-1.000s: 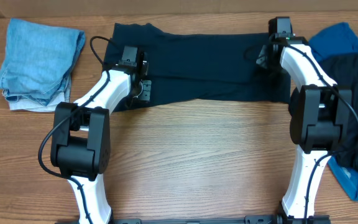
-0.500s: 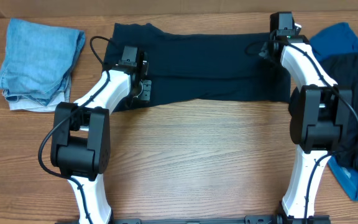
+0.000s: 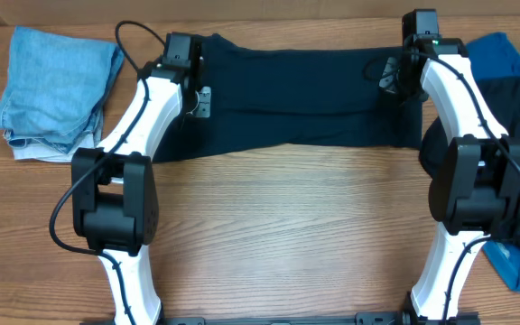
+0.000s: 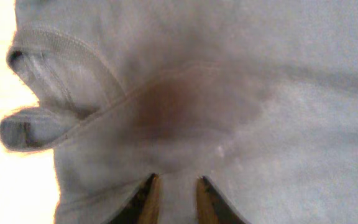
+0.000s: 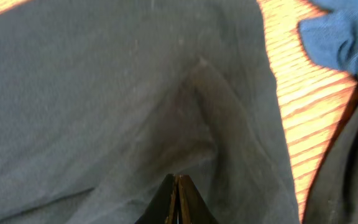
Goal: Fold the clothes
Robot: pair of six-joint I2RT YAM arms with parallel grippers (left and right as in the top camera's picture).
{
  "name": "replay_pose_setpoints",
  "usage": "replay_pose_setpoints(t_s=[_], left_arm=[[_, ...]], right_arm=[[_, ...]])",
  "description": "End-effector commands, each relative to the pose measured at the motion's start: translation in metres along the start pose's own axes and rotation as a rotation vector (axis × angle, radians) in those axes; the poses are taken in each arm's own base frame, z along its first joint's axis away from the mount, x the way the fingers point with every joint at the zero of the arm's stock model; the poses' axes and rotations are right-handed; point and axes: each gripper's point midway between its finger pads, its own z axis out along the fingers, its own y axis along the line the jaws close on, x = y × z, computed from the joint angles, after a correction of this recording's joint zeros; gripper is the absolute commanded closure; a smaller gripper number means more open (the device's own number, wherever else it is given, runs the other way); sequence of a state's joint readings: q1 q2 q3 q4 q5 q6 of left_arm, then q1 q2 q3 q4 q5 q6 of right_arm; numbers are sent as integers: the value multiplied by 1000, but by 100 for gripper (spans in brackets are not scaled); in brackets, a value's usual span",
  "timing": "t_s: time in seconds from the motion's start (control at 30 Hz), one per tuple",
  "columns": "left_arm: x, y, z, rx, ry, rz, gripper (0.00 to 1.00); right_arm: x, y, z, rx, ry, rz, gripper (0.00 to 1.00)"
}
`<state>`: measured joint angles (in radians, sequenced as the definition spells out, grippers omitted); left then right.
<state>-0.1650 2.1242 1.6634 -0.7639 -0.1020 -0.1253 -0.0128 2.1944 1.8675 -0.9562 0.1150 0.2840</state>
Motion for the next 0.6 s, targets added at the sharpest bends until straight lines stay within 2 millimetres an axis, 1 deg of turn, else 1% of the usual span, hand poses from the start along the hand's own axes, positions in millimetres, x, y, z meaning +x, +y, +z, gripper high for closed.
replay_pose_setpoints(t_s=[0.0, 0.07, 0.2, 0.3, 0.37, 0.47, 0.57], left_arm=[[29, 14, 39, -23, 60, -34, 84], [37, 19, 48, -29, 89, -41, 85], [43, 27, 51, -45, 111, -45, 84], [53, 48, 55, -106, 132, -66, 86], [65, 60, 60, -115, 162, -87, 87], [78, 75, 64, -127, 196, -117, 89], [90, 93, 65, -135, 235, -120, 89]], right_arm=[[9, -1, 1, -23, 12, 0, 96], [18, -4, 12, -17, 26, -20, 96], [43, -17, 35, 12, 73, -18, 96], [56, -31, 45, 36, 106, -5, 96], [60, -35, 47, 41, 119, 1, 96], [70, -38, 46, 54, 160, -2, 96], [85, -32, 43, 40, 217, -16, 96]])
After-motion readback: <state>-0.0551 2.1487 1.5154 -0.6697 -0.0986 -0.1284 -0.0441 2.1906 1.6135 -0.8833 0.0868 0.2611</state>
